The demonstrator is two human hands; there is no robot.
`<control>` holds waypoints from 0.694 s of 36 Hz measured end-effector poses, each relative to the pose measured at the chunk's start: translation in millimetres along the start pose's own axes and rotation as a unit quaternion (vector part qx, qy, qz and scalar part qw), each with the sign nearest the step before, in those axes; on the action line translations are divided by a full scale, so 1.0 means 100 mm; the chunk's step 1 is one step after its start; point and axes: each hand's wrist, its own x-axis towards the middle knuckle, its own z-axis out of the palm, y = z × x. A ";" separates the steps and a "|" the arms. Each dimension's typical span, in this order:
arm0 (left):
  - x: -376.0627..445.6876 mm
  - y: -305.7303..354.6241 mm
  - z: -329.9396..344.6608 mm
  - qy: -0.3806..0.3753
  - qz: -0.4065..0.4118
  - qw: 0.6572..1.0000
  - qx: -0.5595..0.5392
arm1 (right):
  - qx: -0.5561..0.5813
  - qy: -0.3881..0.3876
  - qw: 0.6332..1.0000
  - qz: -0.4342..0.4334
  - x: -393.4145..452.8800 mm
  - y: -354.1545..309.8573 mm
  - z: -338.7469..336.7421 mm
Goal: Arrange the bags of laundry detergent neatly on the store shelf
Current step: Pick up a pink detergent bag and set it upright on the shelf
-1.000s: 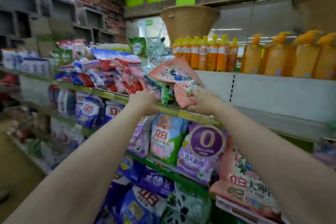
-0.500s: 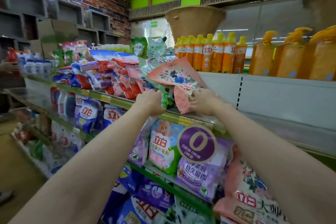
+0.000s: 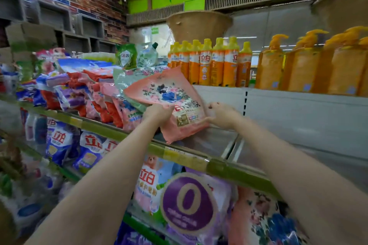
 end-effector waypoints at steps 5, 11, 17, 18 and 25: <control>0.21 0.06 0.11 0.061 -0.094 0.983 -0.142 | 0.051 0.007 0.999 0.014 0.16 0.12 0.09; 0.21 0.21 0.24 0.124 -0.108 0.931 -0.325 | 0.166 -0.025 0.986 0.015 0.22 0.03 0.24; 0.14 0.30 0.21 0.137 -0.075 0.898 -0.411 | 0.191 -0.012 0.981 0.021 0.20 -0.02 0.24; 0.14 0.30 0.19 0.144 -0.065 0.897 -0.413 | 0.191 -0.013 0.981 0.020 0.18 -0.03 0.24; -0.02 0.16 -0.14 0.231 -0.029 0.893 -0.386 | 0.258 0.011 0.966 0.027 0.03 -0.05 0.23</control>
